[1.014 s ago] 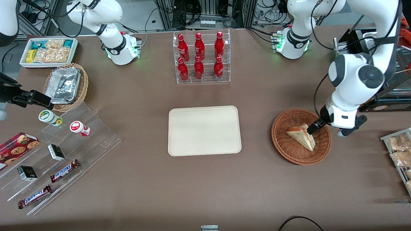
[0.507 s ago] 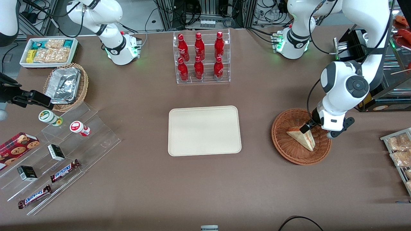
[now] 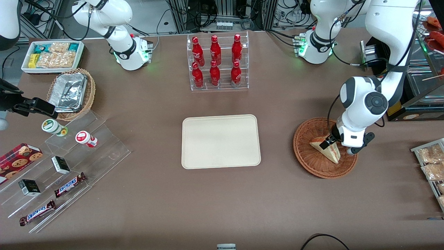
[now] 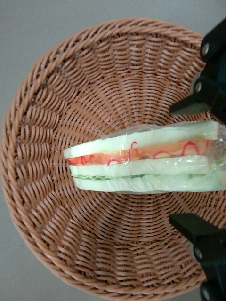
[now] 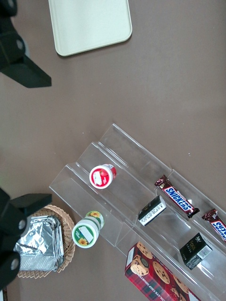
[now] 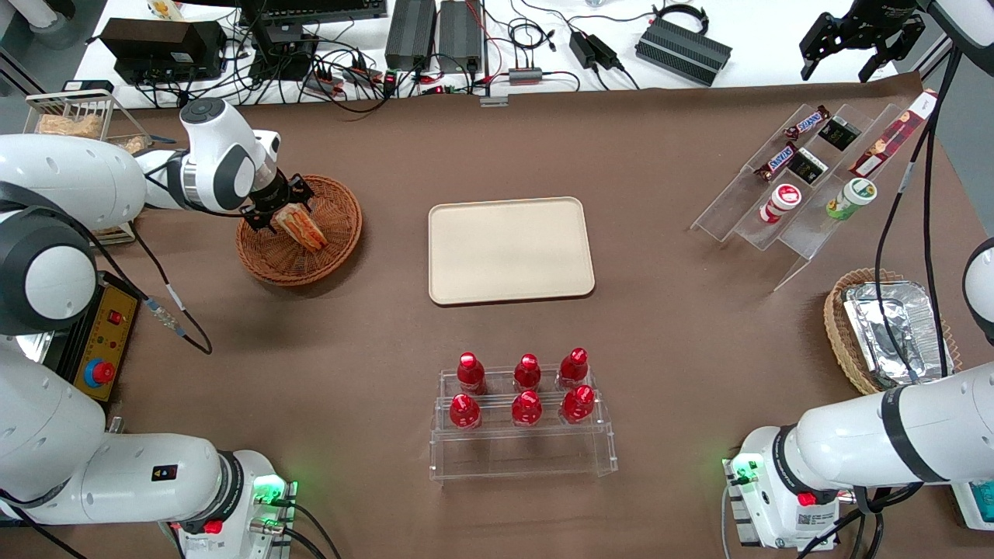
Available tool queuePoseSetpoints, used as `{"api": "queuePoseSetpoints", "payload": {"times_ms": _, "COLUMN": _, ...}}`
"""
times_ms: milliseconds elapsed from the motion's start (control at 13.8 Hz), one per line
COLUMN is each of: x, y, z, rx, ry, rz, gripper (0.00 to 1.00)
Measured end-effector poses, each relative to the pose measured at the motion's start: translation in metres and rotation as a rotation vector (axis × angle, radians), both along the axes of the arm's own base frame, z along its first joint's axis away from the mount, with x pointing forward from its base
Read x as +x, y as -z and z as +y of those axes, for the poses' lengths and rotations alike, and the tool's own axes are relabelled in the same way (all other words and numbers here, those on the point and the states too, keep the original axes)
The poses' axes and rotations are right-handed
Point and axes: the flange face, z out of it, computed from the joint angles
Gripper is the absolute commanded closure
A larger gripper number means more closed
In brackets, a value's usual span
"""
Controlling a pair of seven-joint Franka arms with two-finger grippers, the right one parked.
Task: Place sandwich from basket to tray
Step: 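Close the left gripper on the sandwich's crust edge, then lift the sandwich out of the basket and carry it over the tray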
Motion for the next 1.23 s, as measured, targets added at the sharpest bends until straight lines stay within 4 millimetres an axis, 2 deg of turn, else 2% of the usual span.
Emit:
{"api": "queuePoseSetpoints", "payload": {"times_ms": 72, "x": 0.0, "y": 0.003, "z": 0.0, "rx": -0.001, "ry": 0.0, "rz": 0.0, "gripper": 1.0}}
{"api": "queuePoseSetpoints", "payload": {"times_ms": 217, "x": 0.001, "y": 0.003, "z": 0.0, "rx": -0.001, "ry": 0.0, "rz": -0.003, "gripper": 1.0}}
{"api": "queuePoseSetpoints", "payload": {"times_ms": 435, "x": 0.01, "y": -0.008, "z": -0.002, "rx": -0.002, "ry": 0.003, "rz": -0.015, "gripper": 1.0}}
{"api": "queuePoseSetpoints", "payload": {"times_ms": 580, "x": 0.023, "y": -0.033, "z": -0.004, "rx": 0.008, "ry": 0.01, "rz": 0.023, "gripper": 1.0}}
{"api": "queuePoseSetpoints", "payload": {"times_ms": 725, "x": 0.04, "y": -0.076, "z": -0.009, "rx": 0.037, "ry": 0.036, "rz": 0.048, "gripper": 1.0}}
{"api": "queuePoseSetpoints", "payload": {"times_ms": 870, "x": 0.053, "y": -0.122, "z": -0.029, "rx": 0.054, "ry": 0.072, "rz": 0.052, "gripper": 1.0}}
{"api": "queuePoseSetpoints", "payload": {"times_ms": 1014, "x": 0.059, "y": -0.158, "z": -0.061, "rx": 0.056, "ry": 0.12, "rz": 0.035, "gripper": 1.0}}
{"api": "queuePoseSetpoints", "payload": {"times_ms": 1087, "x": 0.059, "y": -0.169, "z": -0.08, "rx": 0.055, "ry": 0.15, "rz": 0.023, "gripper": 1.0}}
{"api": "queuePoseSetpoints", "payload": {"times_ms": 1232, "x": 0.052, "y": -0.176, "z": -0.122, "rx": 0.052, "ry": 0.212, "rz": 0.008, "gripper": 1.0}}
